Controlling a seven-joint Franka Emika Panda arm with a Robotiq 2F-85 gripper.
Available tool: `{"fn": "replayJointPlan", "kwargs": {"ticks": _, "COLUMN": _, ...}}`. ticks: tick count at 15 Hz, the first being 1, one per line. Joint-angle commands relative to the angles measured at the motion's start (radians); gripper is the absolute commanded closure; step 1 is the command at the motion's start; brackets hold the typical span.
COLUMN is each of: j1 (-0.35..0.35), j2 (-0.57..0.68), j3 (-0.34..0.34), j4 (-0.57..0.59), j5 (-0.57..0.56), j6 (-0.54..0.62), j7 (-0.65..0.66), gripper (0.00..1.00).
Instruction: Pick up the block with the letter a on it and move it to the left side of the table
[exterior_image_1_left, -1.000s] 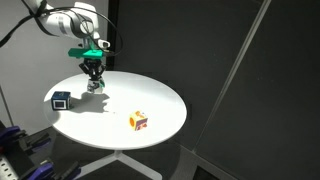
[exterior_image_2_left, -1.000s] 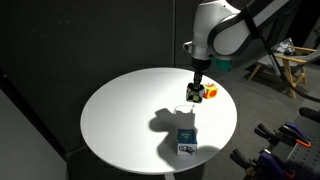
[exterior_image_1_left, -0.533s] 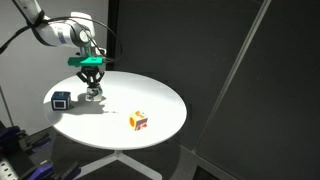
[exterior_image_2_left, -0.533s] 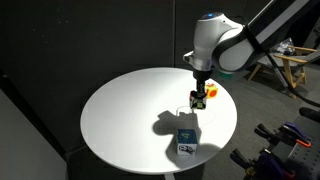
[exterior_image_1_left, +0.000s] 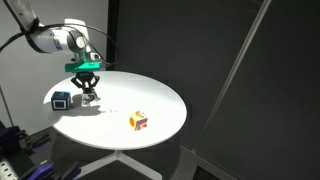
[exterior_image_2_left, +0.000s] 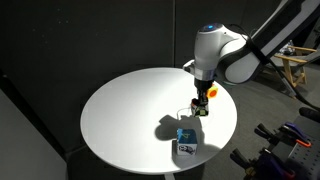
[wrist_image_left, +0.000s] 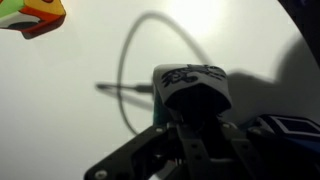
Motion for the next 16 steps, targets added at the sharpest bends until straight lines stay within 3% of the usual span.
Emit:
{"fn": "replayJointPlan", "kwargs": {"ticks": 1, "j1": 0.001, "j2": -0.028, "j3": 0.014, "j4": -0.043, "j5": -0.027, "j6": 0.029, "j7": -0.032, "gripper": 0.95}}
{"fn": "replayJointPlan", "kwargs": {"ticks": 8, "j1": 0.01, "j2": -0.068, "j3": 0.047, "j4": -0.12, "j5": -0.028, "j6": 0.071, "j7": -0.071, "gripper": 0.95}}
{"fn": "replayJointPlan", "kwargs": {"ticks": 9, "j1": 0.013, "j2": -0.072, "j3": 0.046, "j4": -0.125, "j5": -0.032, "j6": 0.067, "j7": -0.064, "gripper": 0.88}}
{"fn": "replayJointPlan", "kwargs": {"ticks": 10, "j1": 0.017, "j2": -0.076, "j3": 0.045, "j4": -0.128, "j5": -0.034, "j6": 0.059, "j7": -0.054, "gripper": 0.58}}
{"fn": "replayJointPlan", "kwargs": {"ticks": 12, "j1": 0.017, "j2": -0.082, "j3": 0.047, "j4": -0.133, "j5": -0.029, "j6": 0.055, "j7": -0.06, "gripper": 0.51}}
{"fn": "replayJointPlan", "kwargs": {"ticks": 16, "j1": 0.015, "j2": -0.091, "j3": 0.047, "j4": -0.138, "j5": -0.025, "j6": 0.056, "j7": -0.066, "gripper": 0.18}}
